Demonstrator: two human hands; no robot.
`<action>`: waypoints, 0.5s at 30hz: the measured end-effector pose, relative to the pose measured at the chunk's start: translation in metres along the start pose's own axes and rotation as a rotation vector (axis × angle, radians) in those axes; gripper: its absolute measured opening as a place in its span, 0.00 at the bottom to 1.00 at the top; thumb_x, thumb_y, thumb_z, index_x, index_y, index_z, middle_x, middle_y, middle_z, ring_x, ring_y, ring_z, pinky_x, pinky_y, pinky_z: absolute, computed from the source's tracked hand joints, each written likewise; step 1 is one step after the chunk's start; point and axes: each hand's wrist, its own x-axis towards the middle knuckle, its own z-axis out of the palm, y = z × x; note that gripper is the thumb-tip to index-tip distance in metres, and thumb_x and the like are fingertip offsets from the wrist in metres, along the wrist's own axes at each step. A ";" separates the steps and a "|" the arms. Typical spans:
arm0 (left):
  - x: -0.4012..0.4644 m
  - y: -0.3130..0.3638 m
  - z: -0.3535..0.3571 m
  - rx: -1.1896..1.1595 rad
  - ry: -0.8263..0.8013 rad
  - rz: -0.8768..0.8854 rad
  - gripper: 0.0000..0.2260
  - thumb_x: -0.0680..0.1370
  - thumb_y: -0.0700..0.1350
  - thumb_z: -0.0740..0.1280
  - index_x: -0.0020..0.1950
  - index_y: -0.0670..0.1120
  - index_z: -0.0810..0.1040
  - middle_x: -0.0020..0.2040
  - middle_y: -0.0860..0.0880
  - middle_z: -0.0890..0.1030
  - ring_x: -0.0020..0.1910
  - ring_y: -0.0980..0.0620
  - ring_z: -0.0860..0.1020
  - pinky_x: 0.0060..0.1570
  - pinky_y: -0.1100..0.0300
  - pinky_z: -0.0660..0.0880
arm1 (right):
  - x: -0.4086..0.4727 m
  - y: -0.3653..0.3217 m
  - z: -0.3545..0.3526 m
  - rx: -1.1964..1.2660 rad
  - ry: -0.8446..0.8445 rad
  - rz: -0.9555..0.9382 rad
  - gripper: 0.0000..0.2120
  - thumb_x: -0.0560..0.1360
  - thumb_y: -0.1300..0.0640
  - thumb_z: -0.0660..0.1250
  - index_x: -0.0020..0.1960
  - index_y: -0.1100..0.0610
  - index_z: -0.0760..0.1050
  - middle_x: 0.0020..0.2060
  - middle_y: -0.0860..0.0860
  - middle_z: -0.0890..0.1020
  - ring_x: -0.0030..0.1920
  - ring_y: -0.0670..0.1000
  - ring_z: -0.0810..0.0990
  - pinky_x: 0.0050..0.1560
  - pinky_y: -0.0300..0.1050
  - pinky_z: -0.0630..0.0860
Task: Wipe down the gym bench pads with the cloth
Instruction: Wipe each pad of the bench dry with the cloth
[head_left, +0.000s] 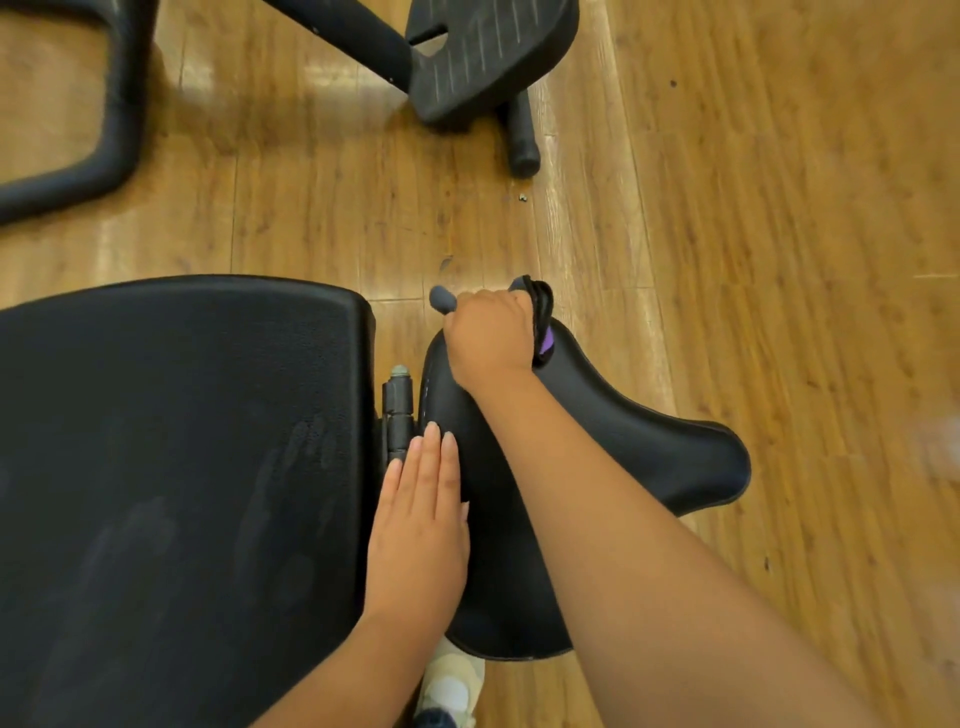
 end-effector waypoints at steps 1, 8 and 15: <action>0.000 0.000 -0.001 -0.001 -0.007 -0.004 0.27 0.77 0.47 0.49 0.74 0.38 0.54 0.73 0.38 0.63 0.71 0.43 0.64 0.69 0.49 0.56 | -0.002 0.000 0.000 0.004 0.009 -0.035 0.08 0.76 0.59 0.57 0.46 0.57 0.74 0.45 0.53 0.80 0.48 0.56 0.75 0.52 0.47 0.61; 0.002 0.002 -0.007 0.015 -0.025 0.011 0.25 0.78 0.45 0.56 0.73 0.37 0.59 0.72 0.38 0.65 0.70 0.41 0.66 0.68 0.48 0.56 | -0.025 -0.011 0.010 0.115 0.068 -0.159 0.13 0.77 0.56 0.54 0.51 0.56 0.77 0.48 0.49 0.79 0.57 0.50 0.72 0.69 0.46 0.52; 0.000 0.006 -0.018 0.116 -0.156 0.005 0.28 0.76 0.45 0.63 0.73 0.38 0.61 0.73 0.37 0.64 0.73 0.41 0.61 0.74 0.48 0.48 | -0.054 -0.029 0.015 0.103 -0.013 -0.260 0.15 0.78 0.55 0.54 0.57 0.57 0.76 0.57 0.50 0.77 0.69 0.50 0.62 0.71 0.44 0.41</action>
